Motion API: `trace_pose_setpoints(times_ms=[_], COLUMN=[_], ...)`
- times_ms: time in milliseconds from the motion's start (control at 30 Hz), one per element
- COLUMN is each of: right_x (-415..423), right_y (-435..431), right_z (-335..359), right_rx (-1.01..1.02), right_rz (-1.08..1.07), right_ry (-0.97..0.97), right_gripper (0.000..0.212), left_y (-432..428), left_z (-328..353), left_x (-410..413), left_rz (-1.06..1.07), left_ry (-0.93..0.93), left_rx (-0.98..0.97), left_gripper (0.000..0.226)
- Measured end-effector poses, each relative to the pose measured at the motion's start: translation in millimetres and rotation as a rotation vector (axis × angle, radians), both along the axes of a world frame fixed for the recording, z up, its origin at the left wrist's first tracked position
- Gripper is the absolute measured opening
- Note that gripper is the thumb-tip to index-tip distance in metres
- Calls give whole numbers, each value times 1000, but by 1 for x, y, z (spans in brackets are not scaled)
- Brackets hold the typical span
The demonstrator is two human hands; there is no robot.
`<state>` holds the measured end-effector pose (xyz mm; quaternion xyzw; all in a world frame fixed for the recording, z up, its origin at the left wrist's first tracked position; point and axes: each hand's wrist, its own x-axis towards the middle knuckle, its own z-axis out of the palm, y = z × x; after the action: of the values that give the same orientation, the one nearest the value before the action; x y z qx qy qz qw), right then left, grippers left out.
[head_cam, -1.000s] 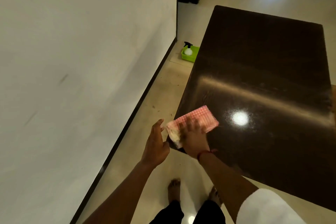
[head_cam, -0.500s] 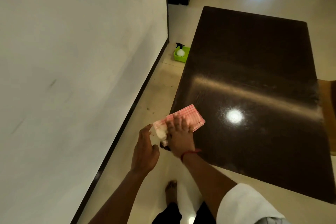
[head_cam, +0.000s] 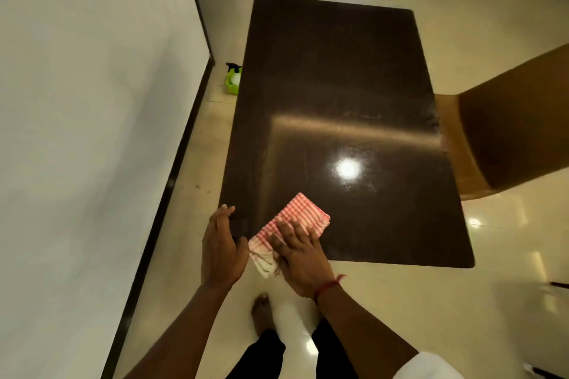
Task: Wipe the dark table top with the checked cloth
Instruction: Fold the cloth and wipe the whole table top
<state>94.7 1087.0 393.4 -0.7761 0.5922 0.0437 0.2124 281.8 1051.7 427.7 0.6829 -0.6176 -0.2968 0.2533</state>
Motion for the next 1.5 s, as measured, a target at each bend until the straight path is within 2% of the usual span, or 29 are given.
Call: trace_pose_setpoints(times_ms=[100, 233, 367, 433, 667, 833, 933, 1000, 1067, 1133, 1300, 1400, 1500], right_x=[-55, -132, -219, -253, -321, -347, -350, -351, -350, -353, -373, -379, -373], right_y=[17, 36, 54, 61, 79, 88, 92, 92, 88, 85, 77, 68, 59], right_z=[1, 7, 7, 6, 0, -1, -8, -5, 7, 19, 17, 35, 59], right_rx=[39, 64, 81, 108, 87, -84, -160, -185, -245, -261, -264, -232, -233], right_rz=[-73, -228, -374, -425, -554, -658, -699, -725, -962, -1304, -1884, -2018, -1969], right_ry=[74, 81, 118, 103, 49, -64, -136, -154, -263, -397, -909, -1192, -1270], right_gripper=[48, 60, 89, 95, 81, 44, 51, 46, 36, 39, 34, 36, 33], left_y=[-1, 1, 7, 11, 14, 16, 22, 25, 28, 28, 21, 17, 14], left_z=[-2, -5, -1, 0, 5, 12, 17, 22, 30, 37, 49, 55, 61], left_x=[-22, -56, -102, -123, -194, -228, -239, -240, -239, -235, -227, -230, -236], left_rz=[-69, -138, -208, -240, -323, -336, -330, -330, -330, -322, -311, -304, -304], left_ry=[-25, -52, -78, -84, -94, -133, -138, -162, -181, -190, -206, -171, -110], left_rx=[44, 97, 107, 120, 113, 132, 150, 151, 160, 170, 163, 163, 166], left_gripper=[67, 70, 74, 77, 79, 79, 81, 82, 83, 85, 85, 86, 86])
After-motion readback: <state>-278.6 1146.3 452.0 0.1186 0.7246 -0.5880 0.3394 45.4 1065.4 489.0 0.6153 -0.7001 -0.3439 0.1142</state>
